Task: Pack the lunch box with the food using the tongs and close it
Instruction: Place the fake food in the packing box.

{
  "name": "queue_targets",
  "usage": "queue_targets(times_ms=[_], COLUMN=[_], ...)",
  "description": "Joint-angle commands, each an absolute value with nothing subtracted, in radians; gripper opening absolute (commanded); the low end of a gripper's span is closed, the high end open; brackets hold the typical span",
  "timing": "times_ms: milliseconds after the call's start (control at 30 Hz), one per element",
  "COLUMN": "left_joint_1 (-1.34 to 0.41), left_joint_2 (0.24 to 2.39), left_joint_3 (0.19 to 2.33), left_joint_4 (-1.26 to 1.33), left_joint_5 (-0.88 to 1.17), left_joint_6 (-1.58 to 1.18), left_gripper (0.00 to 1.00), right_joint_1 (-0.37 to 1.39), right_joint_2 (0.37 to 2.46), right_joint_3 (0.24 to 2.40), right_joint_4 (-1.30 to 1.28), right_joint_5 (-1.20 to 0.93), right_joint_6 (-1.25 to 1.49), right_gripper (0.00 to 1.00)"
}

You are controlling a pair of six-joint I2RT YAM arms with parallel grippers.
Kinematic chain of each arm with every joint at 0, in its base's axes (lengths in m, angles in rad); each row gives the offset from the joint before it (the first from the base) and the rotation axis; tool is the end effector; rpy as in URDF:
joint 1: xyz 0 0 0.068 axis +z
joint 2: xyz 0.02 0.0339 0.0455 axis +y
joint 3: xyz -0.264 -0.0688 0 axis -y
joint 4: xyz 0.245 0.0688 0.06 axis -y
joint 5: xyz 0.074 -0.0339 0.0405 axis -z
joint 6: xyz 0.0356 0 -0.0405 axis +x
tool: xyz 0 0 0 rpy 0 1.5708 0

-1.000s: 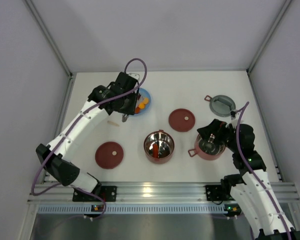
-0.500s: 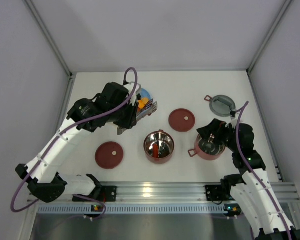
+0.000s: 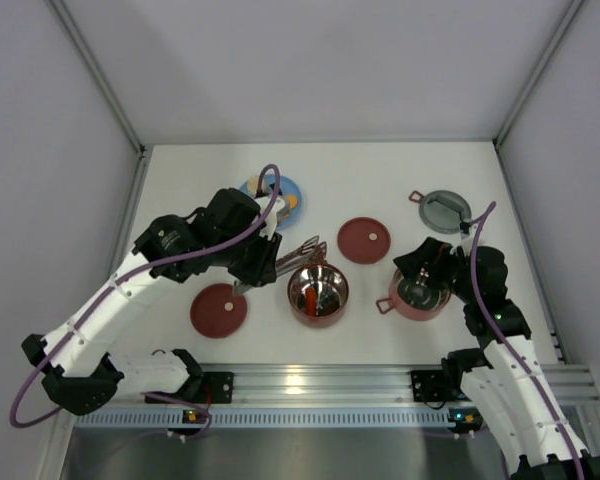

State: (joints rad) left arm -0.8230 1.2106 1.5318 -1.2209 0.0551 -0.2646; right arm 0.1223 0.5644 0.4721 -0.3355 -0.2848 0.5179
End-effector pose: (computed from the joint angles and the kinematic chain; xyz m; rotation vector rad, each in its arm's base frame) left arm 0.1404 -0.1543 0.4090 0.7251 2.4406 -0.5194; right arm 0.1425 0.0276 0.2470 0.2164 2.0369 0.6903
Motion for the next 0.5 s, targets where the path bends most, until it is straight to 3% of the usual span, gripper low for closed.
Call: queue_targets(times_ms=[0,333,467], left_joint_1=[-0.836,-0.879,-0.884], left_joint_2=[1.166,1.12,1.111], left_joint_3=[1.511,1.416,1.401], left_joint_4=[-1.213,-1.198,-1.19], left_joint_5=[0.109,0.143,0.152], left_joint_6=[-0.284,-0.304,-0.308], left_gripper=[0.0,0.0,0.05], right_joint_1=[0.109,0.109,0.11], right_joint_2=[0.565,0.569,0.569], right_joint_3=[0.512,0.512,0.515], right_joint_4=[-0.295,-0.298,-0.295], right_joint_5=[-0.278,-0.278,-0.278], right_joint_6=[0.518,0.514,0.512], right_gripper=[1.0,1.0,0.99])
